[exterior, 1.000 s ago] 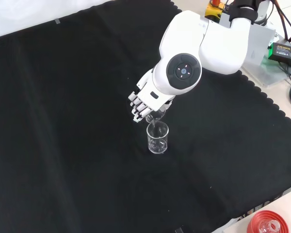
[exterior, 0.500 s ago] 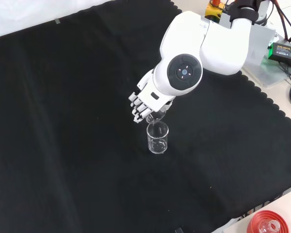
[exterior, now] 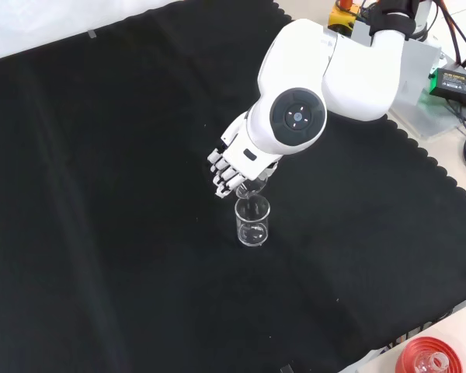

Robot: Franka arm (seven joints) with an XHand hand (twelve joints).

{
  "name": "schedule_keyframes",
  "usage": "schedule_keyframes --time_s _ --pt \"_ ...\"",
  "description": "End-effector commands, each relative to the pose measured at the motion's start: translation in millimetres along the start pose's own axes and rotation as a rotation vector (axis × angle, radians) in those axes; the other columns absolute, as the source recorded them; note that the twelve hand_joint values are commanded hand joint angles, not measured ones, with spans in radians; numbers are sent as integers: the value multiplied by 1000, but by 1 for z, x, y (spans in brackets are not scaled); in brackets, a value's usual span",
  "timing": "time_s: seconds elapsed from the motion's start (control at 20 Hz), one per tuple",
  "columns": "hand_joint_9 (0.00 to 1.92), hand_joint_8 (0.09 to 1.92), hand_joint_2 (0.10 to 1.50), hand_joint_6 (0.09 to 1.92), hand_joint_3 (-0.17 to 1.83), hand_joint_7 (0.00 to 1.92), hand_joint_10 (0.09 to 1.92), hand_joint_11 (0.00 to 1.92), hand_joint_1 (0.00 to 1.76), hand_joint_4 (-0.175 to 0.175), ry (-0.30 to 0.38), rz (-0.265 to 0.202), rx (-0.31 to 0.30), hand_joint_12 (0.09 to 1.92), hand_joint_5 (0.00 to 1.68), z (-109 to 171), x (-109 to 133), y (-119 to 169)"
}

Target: Pour the water from the handheld beaker into the one on the table.

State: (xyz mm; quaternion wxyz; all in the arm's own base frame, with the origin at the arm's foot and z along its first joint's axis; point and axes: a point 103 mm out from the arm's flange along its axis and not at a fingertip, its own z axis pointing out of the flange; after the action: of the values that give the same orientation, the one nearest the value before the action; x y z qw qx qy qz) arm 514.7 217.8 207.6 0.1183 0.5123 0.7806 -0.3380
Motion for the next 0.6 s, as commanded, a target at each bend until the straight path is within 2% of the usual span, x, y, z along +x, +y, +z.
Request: schedule_keyframes --time_s 0.05,0.3,0.6 --pt "1442 87 1006 108 -175 1572 218 1101 1425 -175 -3 -1 2 894 1469 -1 1 0" --pt "1442 87 1006 108 -175 1572 218 1101 1424 -175 9 8 7 894 1469 -5 3 2" --pt "1443 87 1006 109 -175 1572 217 1101 1424 -175 -27 -8 2 894 1469 -23 21 7"
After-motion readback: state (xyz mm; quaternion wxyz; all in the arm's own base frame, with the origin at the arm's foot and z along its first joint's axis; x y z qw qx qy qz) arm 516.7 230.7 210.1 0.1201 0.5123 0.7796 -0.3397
